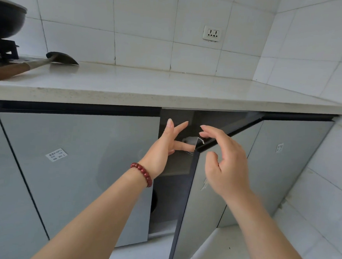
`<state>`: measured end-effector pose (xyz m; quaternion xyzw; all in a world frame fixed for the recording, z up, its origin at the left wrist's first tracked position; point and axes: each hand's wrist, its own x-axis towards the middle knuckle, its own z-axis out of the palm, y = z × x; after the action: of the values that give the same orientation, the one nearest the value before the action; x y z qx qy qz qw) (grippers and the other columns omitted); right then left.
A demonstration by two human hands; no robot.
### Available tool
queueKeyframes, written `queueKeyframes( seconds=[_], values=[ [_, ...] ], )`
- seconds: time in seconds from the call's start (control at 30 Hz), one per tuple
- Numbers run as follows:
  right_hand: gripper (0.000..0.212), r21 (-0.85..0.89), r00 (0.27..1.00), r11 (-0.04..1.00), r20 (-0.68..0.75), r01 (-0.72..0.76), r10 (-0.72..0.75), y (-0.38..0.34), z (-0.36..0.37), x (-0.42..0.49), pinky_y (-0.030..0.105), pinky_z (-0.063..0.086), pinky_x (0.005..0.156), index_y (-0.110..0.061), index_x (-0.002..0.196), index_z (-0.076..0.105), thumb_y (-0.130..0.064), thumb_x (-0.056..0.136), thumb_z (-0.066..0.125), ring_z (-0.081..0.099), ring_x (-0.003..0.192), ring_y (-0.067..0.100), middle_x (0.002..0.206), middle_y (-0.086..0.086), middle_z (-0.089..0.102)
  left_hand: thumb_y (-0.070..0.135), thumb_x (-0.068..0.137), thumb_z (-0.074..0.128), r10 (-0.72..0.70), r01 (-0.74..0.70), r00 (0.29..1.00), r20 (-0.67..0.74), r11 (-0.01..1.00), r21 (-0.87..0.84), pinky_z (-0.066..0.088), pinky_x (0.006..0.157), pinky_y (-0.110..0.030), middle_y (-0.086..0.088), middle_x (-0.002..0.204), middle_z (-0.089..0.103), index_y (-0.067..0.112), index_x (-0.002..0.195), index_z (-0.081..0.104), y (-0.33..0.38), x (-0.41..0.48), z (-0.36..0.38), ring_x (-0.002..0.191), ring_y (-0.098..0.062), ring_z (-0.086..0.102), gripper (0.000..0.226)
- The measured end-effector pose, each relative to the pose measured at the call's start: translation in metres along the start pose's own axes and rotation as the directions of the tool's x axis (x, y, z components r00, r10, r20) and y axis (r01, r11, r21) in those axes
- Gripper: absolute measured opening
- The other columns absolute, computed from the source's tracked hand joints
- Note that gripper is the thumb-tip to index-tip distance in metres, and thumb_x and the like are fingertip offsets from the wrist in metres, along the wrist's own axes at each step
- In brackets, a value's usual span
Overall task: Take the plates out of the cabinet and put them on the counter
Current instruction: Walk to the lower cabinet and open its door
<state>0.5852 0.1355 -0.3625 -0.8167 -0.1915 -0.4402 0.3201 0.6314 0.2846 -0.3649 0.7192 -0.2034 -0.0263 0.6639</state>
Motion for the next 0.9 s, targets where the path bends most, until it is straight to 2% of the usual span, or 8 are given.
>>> queueKeyframes(
  seconds=[0.13,0.23,0.37,0.47,0.53,0.67,0.8,0.9],
  values=[
    [0.055,0.004,0.999,1.000,-0.032,-0.027,0.028,-0.004,-0.012,0.001,0.038,0.049,0.076,-0.016,0.119,0.059,-0.016,0.071,0.033,0.058,0.088,0.010,0.100,-0.003,0.069,0.072,0.077,-0.003,0.000,0.001,0.998,0.060,1.000,-0.024,0.024,0.109,-0.035,0.006,0.093,0.076,0.041,0.141,0.029,0.000,0.000,0.007,0.132,-0.018,0.043,0.078],
    [0.054,-0.008,0.999,0.999,-0.033,-0.036,0.036,-0.008,-0.021,0.000,0.042,0.050,0.081,-0.017,0.119,0.058,-0.017,0.071,0.033,0.061,0.089,0.013,0.101,-0.005,0.069,0.070,0.076,-0.002,0.008,-0.002,0.995,0.100,0.998,-0.060,0.022,0.113,-0.039,0.001,0.097,0.076,0.038,0.143,0.028,-0.001,0.000,0.012,0.131,-0.016,0.044,0.080],
    [0.054,-0.029,0.998,0.998,-0.036,-0.047,0.046,-0.010,-0.032,-0.001,0.041,0.050,0.081,-0.017,0.120,0.058,-0.018,0.072,0.033,0.057,0.087,0.008,0.102,-0.004,0.069,0.072,0.076,-0.004,0.001,0.009,0.990,0.140,0.998,-0.068,0.012,0.116,-0.053,0.002,0.099,0.076,0.040,0.142,0.028,-0.004,0.001,0.019,0.133,-0.019,0.043,0.081],
    [0.054,-0.027,0.997,0.998,-0.050,-0.055,0.054,-0.012,-0.038,-0.003,0.042,0.049,0.085,-0.016,0.120,0.058,-0.016,0.071,0.034,0.059,0.090,0.011,0.103,-0.004,0.069,0.074,0.075,-0.004,0.011,0.002,0.985,0.174,0.997,-0.075,0.011,0.115,-0.054,0.002,0.101,0.075,0.040,0.143,0.027,-0.005,-0.001,0.024,0.134,-0.019,0.041,0.082],
    [0.054,-0.018,0.997,0.998,-0.055,-0.055,0.054,-0.015,-0.042,-0.005,0.036,0.048,0.087,-0.016,0.121,0.058,-0.016,0.072,0.035,0.060,0.093,0.010,0.103,-0.004,0.069,0.075,0.076,-0.004,0.025,-0.009,0.979,0.200,0.997,-0.080,0.012,0.115,-0.053,0.001,0.103,0.075,0.039,0.144,0.026,-0.003,-0.003,0.029,0.134,-0.018,0.041,0.083],
    [0.054,0.002,0.996,0.998,-0.061,-0.070,0.070,-0.018,-0.054,-0.008,0.014,0.043,0.078,-0.017,0.122,0.057,-0.015,0.073,0.035,0.058,0.091,0.003,0.104,-0.005,0.068,0.081,0.071,0.000,0.041,-0.016,0.961,0.274,0.996,-0.092,0.011,0.115,-0.054,0.002,0.107,0.074,0.041,0.143,0.028,0.001,-0.012,0.046,0.134,-0.015,0.042,0.086],
    [0.052,0.056,0.986,0.989,-0.095,-0.135,0.139,-0.011,-0.076,-0.016,0.004,0.039,0.079,-0.017,0.121,0.057,-0.016,0.073,0.036,0.058,0.101,0.002,0.106,-0.004,0.067,0.074,0.078,-0.003,0.095,-0.064,0.948,0.303,0.992,-0.110,0.011,0.116,-0.052,0.007,0.106,0.074,0.044,0.138,0.031,0.002,-0.019,0.074,0.129,-0.006,0.046,0.075],
    [0.050,0.065,0.971,0.981,-0.143,-0.184,0.191,-0.002,-0.098,-0.024,0.004,0.037,0.082,-0.017,0.119,0.057,-0.012,0.074,0.038,0.058,0.105,0.002,0.106,-0.002,0.068,0.069,0.081,-0.001,0.142,-0.097,0.941,0.306,0.983,-0.158,0.013,0.116,-0.050,0.006,0.107,0.074,0.044,0.135,0.033,0.004,-0.022,0.099,0.124,-0.006,0.052,0.068]
  ],
)
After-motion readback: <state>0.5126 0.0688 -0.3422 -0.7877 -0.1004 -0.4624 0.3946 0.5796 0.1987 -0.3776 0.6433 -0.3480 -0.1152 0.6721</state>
